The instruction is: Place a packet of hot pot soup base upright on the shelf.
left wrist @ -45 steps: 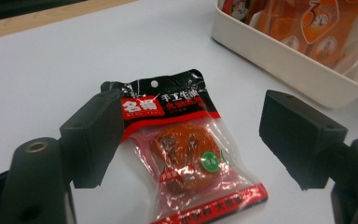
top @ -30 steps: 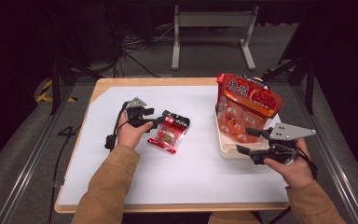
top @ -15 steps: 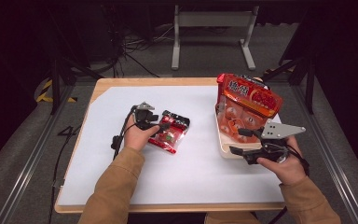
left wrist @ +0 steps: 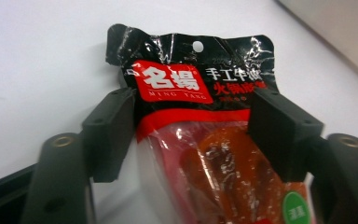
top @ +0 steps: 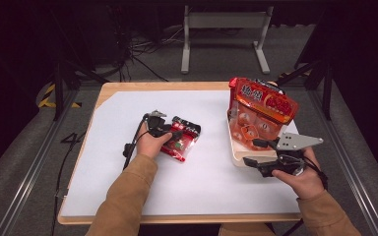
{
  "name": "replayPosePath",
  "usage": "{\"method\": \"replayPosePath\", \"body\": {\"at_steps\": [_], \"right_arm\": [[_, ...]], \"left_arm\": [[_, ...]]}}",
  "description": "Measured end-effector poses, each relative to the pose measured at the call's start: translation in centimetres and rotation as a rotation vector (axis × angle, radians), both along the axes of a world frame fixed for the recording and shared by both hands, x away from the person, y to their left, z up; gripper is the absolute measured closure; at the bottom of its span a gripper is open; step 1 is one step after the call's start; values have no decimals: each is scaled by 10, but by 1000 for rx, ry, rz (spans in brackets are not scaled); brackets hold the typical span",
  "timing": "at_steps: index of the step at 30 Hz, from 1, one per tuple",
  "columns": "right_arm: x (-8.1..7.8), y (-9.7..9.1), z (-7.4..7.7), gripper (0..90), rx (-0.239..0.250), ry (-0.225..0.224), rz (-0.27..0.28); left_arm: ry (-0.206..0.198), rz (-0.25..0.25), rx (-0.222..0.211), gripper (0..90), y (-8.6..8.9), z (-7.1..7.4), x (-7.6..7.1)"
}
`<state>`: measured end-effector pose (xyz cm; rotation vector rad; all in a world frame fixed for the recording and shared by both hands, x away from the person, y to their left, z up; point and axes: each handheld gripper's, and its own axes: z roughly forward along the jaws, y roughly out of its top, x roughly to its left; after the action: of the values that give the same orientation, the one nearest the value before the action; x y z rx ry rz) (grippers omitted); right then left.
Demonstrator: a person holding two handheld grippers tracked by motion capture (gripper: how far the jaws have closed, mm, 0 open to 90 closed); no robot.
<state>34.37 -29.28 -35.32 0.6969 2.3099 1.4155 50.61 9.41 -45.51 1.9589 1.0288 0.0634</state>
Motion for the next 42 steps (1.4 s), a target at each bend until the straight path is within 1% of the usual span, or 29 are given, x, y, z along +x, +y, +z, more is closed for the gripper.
{"method": "replayPosePath", "body": {"at_steps": [3, 6, 7, 8, 9, 10, 11, 13, 16, 17, 18, 21, 22, 23, 27, 30, 32, 33, 34, 35, 38, 39, 42], "right_arm": [[-1, 0, -1, 274, -1, 3, -3], [-2, -1, -1, 274, -1, 0, -3], [-3, 0, 0, 272, 1, 1, -2], [-3, 0, 0, 272, 1, 1, -2], [-3, 0, 0, 272, 1, 1, -2], [-3, 0, -1, 272, 0, 0, -1], [-3, 0, -1, 272, -1, 1, 0], [-2, 0, -1, 272, 0, 5, 0], [-1, 0, -3, 272, -3, 8, -1], [-1, 0, -3, 272, -4, 9, -2], [-1, 0, -3, 283, -6, 11, -2], [-1, 0, -4, 308, -15, 10, -1], [-1, 0, -3, 343, -20, 15, 0], [-1, 0, -3, 343, -20, 15, 0], [-1, 0, -2, 367, -12, 17, -2], [-1, 0, -2, 374, -10, 18, -5], [-1, 1, -2, 379, -11, 20, -5], [-1, 2, -2, 386, -11, 20, -6], [-1, 2, -1, 389, -10, 22, -7], [-1, 3, -1, 391, -11, 23, -9], [0, 5, 0, 412, -9, 24, -9], [0, 6, 0, 418, -5, 28, -9], [2, 10, 1, 437, 0, 34, -12]], "left_arm": [[1, -2, 1, 426, -1, 0, 0], [-30, 3, 54, 454, -7, 1, -3], [-32, 6, 65, 504, -8, 1, -4], [-32, 6, 65, 542, -8, 1, -4], [-34, 11, 67, 542, -7, 1, -4], [-40, 12, 78, 617, -6, 1, -4], [-55, 8, 96, 697, -6, 1, -4], [-56, -1, 112, 776, -8, 2, -6], [-58, -2, 114, 835, -8, 2, -6], [-52, -4, 110, 835, -7, 3, -7], [-49, -6, 106, 872, -7, 3, -7], [-49, -9, 104, 887, -7, 4, -8], [-42, -9, 102, 893, -7, 5, -9], [-36, -9, 97, 893, -7, 6, -9], [-39, -18, 85, 897, -5, 13, -14], [-67, -21, 73, 898, -4, 21, -18], [-102, -26, 68, 898, -3, 29, -23], [-107, -24, 64, 898, -2, 31, -25], [-123, -27, 63, 899, -1, 35, -28], [-131, -26, 58, 899, 0, 37, -29], [-151, -25, 26, 899, 2, 44, -36], [-165, -31, 8, 899, 3, 47, -40], [-192, -35, -23, 899, 4, 55, -49]]}}
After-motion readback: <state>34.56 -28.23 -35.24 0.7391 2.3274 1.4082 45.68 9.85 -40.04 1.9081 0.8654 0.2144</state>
